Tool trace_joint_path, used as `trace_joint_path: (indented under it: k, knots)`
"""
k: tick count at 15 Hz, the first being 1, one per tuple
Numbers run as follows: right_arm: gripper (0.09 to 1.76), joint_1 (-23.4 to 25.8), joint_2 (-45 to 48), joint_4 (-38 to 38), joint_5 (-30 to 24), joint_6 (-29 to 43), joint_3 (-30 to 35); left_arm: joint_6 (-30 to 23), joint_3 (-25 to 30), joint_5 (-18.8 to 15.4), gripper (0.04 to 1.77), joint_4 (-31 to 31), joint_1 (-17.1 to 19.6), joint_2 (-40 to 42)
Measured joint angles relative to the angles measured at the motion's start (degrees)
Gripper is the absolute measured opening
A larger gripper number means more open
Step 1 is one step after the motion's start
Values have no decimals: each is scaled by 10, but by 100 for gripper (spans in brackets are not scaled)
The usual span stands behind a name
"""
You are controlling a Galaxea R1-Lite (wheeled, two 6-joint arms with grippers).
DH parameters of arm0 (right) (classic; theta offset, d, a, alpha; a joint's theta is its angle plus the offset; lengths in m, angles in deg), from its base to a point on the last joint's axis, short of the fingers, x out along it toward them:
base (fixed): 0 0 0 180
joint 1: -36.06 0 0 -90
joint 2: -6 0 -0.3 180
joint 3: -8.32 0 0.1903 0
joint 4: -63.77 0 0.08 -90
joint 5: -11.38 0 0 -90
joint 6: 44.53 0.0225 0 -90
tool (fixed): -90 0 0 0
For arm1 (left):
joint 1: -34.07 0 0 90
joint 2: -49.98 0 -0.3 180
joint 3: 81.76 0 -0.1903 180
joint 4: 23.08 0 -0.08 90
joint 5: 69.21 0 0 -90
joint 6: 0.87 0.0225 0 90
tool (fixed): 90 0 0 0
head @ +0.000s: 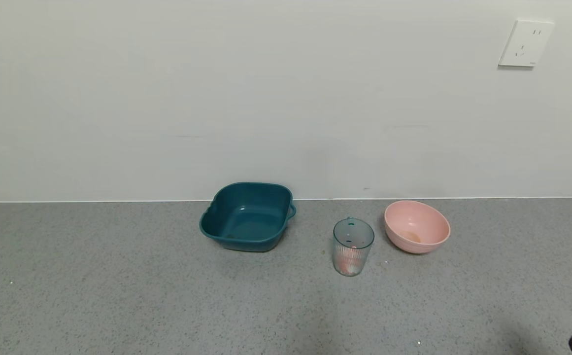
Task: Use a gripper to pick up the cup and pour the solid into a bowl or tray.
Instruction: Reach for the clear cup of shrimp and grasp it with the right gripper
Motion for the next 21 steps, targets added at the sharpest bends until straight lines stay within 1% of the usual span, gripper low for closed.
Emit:
trace_joint_path:
  k: [6, 8, 11, 12, 13, 17, 19, 21]
  knots:
    - [171, -76, -221, -115, -2, -1, -6, 0, 0, 0, 172, 0, 0, 0]
    - [171, -104, -288, -169, 24, -1, -14, 0, 0, 0, 172, 0, 0, 0]
    - [171, -172, -382, -269, 87, 5, -19, 0, 0, 0, 172, 0, 0, 0]
    - [171, -194, -408, -299, 96, 17, -22, 0, 0, 0, 172, 0, 0, 0]
    - [171, -208, -430, -313, 102, 25, -28, 0, 0, 0, 172, 0, 0, 0]
    - [171, -229, -511, -344, 113, 37, -73, 0, 0, 0, 172, 0, 0, 0]
    - [171, -245, -556, -391, 116, 49, -86, 0, 0, 0, 172, 0, 0, 0]
    - [171, -261, -607, -463, 133, 54, -91, 0, 0, 0, 172, 0, 0, 0]
